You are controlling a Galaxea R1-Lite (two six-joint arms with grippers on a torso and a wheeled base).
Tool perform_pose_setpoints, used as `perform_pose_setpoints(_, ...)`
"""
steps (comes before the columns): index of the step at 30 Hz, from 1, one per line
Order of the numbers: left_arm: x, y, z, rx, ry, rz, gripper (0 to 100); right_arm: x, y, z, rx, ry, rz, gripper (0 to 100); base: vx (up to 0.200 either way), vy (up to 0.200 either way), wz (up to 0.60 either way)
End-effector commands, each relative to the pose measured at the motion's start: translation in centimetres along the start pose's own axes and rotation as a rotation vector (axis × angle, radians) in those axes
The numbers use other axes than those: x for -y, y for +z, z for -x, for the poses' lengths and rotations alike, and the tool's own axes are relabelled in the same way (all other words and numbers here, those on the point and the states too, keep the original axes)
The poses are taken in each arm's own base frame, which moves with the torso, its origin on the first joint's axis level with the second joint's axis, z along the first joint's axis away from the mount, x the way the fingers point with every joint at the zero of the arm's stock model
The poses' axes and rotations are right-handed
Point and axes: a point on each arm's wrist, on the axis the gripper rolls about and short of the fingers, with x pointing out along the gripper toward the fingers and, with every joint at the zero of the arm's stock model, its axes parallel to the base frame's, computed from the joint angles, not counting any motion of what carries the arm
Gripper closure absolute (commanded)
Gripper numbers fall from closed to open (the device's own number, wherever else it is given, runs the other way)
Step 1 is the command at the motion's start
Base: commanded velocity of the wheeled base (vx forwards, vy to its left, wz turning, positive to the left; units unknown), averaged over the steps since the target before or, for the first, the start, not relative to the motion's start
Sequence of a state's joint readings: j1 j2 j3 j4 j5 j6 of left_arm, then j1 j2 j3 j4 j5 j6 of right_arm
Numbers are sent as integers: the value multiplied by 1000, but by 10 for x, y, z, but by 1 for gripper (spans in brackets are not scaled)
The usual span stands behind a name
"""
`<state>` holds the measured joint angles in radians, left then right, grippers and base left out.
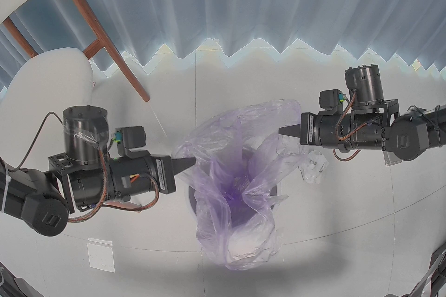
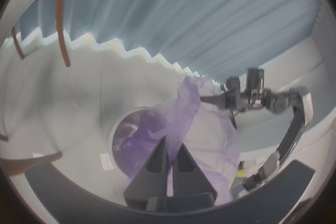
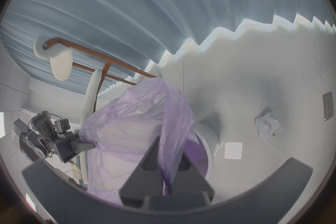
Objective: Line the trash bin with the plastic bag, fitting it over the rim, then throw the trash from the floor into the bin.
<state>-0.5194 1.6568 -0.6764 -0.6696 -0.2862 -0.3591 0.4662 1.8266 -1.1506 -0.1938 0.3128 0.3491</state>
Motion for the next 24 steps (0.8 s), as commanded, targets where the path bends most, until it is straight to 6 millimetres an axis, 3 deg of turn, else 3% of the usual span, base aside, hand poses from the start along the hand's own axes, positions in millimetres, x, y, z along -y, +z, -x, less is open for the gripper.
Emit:
perform_pose_setpoints(1,-7,18,11,63,-1,92,100,3,-5,-6,-30,11,-9,100,0,0,0)
perform_pose_setpoints(6,-16,21,14,79,20,234,100,6,-12,-13,-56,5,-17,100,0,0,0)
perform_pose_setpoints(18,-17,5,15,43,24,268,100,14,-24,-20,-98,-11,-33,100,0,0,0)
perform_pose_setpoints(24,-21,1,0,56,5,280,100,17,-30,-27,-124,-20,-43,100,0,0,0)
